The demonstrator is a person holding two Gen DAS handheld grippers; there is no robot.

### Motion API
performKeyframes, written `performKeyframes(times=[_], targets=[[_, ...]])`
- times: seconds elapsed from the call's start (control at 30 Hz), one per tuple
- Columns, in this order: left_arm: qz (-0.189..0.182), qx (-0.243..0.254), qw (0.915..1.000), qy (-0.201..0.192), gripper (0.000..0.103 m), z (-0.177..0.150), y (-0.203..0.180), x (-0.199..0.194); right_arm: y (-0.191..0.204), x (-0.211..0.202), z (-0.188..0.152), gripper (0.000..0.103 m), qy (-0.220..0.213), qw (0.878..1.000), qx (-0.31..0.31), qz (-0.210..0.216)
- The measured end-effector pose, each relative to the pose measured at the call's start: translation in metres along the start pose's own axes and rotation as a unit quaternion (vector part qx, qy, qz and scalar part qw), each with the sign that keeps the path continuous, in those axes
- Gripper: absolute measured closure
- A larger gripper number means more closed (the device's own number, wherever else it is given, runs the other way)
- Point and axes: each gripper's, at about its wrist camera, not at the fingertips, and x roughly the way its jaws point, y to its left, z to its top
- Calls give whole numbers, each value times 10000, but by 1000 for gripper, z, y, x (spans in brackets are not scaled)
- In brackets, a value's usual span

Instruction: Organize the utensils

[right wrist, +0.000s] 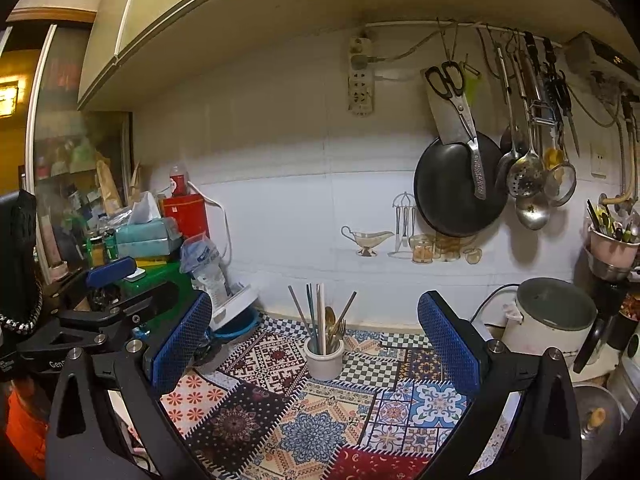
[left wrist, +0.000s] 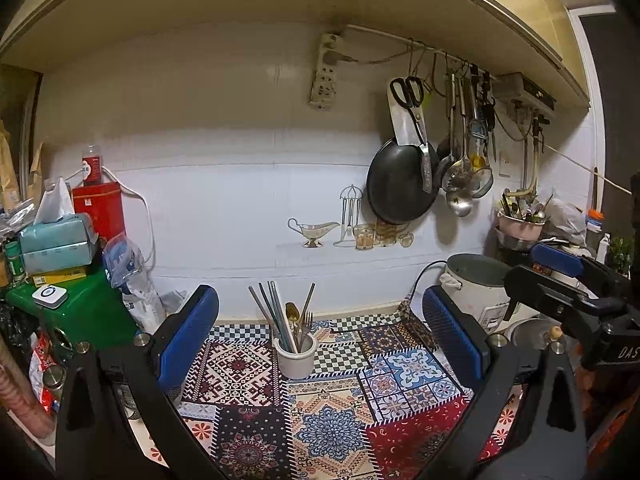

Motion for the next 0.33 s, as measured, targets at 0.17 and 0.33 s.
performKeyframes(times=[0.17, 0.33], targets=[[-11, -50, 10000, 11, 1, -1, 2, 2, 1, 3, -1, 1, 23, 10000, -2, 17], [26, -83, 10000, -9, 1, 0, 4, 3, 1, 9, -1, 1, 79, 10000, 5, 30]])
